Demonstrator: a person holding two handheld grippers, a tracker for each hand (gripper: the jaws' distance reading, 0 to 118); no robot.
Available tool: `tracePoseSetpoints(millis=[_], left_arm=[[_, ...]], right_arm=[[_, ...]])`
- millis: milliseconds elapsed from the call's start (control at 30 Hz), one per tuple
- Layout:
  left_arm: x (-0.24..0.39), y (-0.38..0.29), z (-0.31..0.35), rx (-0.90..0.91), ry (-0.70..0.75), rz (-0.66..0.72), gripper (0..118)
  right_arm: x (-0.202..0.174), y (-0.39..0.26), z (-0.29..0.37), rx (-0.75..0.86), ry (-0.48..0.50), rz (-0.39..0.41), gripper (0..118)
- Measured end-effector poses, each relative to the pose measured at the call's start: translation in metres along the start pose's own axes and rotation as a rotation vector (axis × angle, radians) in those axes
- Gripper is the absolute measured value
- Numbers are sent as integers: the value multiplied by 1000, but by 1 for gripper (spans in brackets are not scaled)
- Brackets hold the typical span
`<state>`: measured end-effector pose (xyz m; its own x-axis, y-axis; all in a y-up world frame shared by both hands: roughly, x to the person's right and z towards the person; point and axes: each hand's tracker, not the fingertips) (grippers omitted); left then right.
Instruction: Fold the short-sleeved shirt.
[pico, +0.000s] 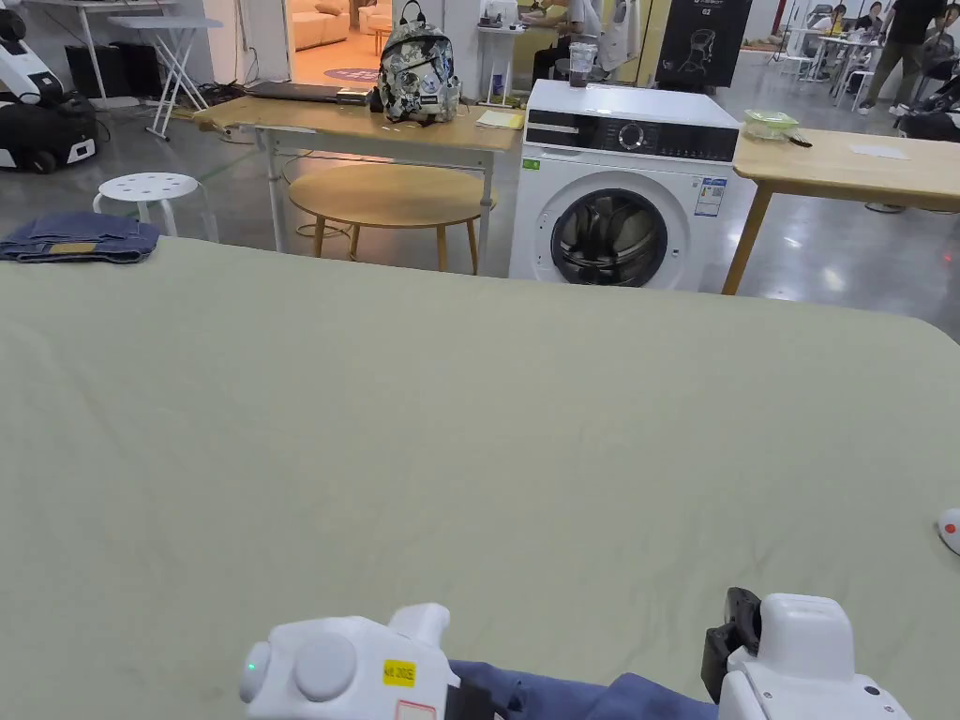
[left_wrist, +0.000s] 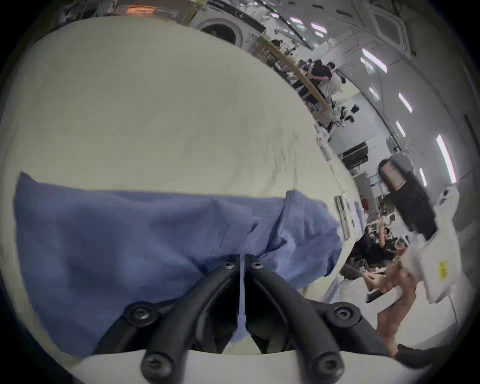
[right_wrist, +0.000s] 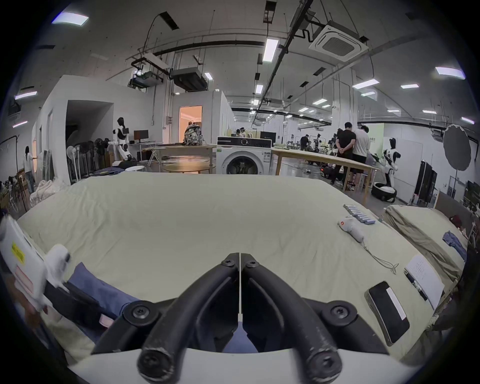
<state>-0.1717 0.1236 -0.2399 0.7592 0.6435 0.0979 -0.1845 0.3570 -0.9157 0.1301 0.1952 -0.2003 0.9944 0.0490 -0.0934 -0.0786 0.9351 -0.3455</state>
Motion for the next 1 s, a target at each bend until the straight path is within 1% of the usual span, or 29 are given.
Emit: tracePoseSetpoints(millis=[100,167,333,367,400,433,500,533,633,667,733,767,800,833,867,900,933,967,1000], left_arm=[[-13,7,39,69,-19,19,0],[-26,10,68,105,11,16,0],[-71,9,118,141,82,80,1],[-81,7,124,140,85,88,7],[-93,9,129,138,84,107,20],[-103,8,132,139,81,122,30],[-122,3,132,126,38,171,39],[-118,-2,129,121,14,193,43],[-135,-11,110,88,-59,237,49],[-150,-10,98,62,-87,259,49],[-154,-19,79,26,-167,304,49],[-155,-19,75,86,-227,309,49],[-153,-20,68,103,-282,317,47],[-151,-21,64,114,-320,326,38],[-152,-22,62,124,-318,332,23],[-152,-22,59,130,-306,335,11],[-157,-20,57,121,-285,347,8],[-160,-22,56,100,-232,361,8],[-163,-24,59,100,-232,372,7]], right_arm=[[-1,2,-1,4,6,5,0],[-2,3,-1,10,8,5,0],[-5,5,-3,23,20,4,0],[-6,5,-4,24,19,5,0],[-6,5,-4,25,19,6,0],[-7,6,-5,23,21,5,0],[-8,6,-7,20,25,1,0],[-9,6,-7,19,25,1,0],[-11,5,-8,18,27,1,0],[-12,5,-8,17,28,1,0],[-13,4,-8,14,28,1,0],[-13,4,-8,12,29,-1,0],[-12,3,-8,11,30,-4,0],[-12,3,-8,9,28,-7,0],[-12,3,-8,8,26,-8,0],[-11,2,-8,8,25,-9,0],[-11,3,-8,8,25,-9,0],[-10,3,-8,8,23,-10,0],[-10,3,-8,9,20,-10,0]])
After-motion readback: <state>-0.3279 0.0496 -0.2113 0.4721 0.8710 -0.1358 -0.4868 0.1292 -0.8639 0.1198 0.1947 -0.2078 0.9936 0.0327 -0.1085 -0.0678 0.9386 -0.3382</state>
